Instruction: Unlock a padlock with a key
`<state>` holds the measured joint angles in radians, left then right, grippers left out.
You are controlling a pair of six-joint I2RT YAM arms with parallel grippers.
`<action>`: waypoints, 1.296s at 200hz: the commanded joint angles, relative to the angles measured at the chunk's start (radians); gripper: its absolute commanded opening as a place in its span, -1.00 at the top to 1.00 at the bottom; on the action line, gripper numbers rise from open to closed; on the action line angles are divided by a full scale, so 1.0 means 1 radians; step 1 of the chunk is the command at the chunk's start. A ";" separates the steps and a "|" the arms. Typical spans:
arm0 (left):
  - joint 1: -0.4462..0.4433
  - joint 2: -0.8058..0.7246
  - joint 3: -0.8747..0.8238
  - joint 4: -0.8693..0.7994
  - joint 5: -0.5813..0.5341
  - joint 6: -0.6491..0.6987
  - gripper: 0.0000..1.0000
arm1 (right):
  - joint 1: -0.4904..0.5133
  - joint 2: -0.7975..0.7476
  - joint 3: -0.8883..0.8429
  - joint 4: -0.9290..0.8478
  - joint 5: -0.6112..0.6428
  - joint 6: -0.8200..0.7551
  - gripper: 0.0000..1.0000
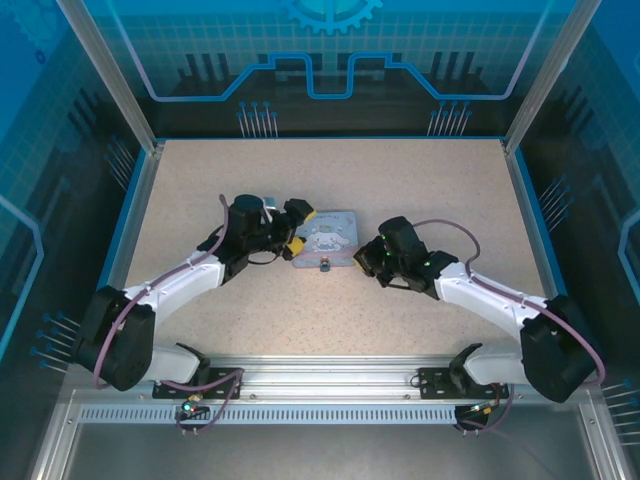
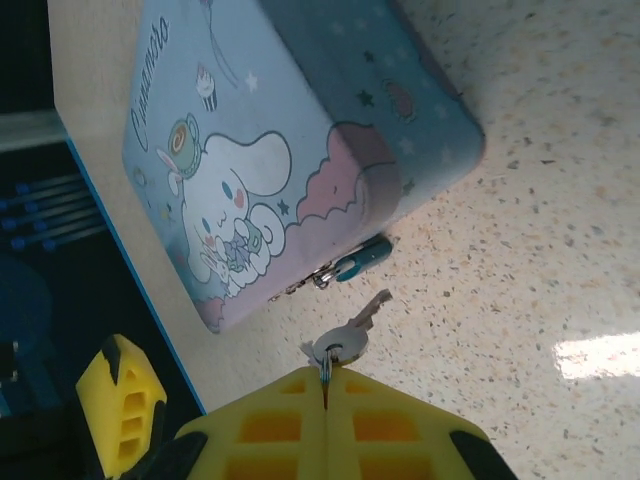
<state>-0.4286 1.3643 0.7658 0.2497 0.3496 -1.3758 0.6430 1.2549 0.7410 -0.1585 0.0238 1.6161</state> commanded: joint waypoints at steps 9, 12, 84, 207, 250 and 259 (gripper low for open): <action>-0.026 0.042 0.023 0.100 0.021 -0.022 -0.66 | 0.019 -0.041 0.066 -0.093 0.200 0.192 1.00; -0.029 0.047 0.023 0.106 0.022 -0.021 -0.63 | 0.020 -0.043 0.067 -0.090 0.203 0.198 1.00; -0.110 0.202 0.071 0.278 0.035 -0.016 -0.25 | -0.027 0.025 0.089 0.082 0.065 0.188 1.00; -0.063 0.061 -0.026 0.232 -0.037 -0.021 -0.39 | -0.167 0.268 0.082 0.823 -0.594 -0.131 1.00; -0.036 -0.030 -0.043 0.160 -0.083 -0.057 -0.39 | -0.187 0.241 0.028 0.918 -0.614 -0.157 1.00; -0.035 -0.035 -0.043 0.168 -0.089 -0.069 -0.38 | -0.186 0.241 0.026 0.936 -0.619 -0.156 1.00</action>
<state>-0.4755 1.3705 0.7395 0.4400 0.3031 -1.4071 0.4675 1.5200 0.7895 0.6395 -0.5400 1.4940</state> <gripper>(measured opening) 0.695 0.051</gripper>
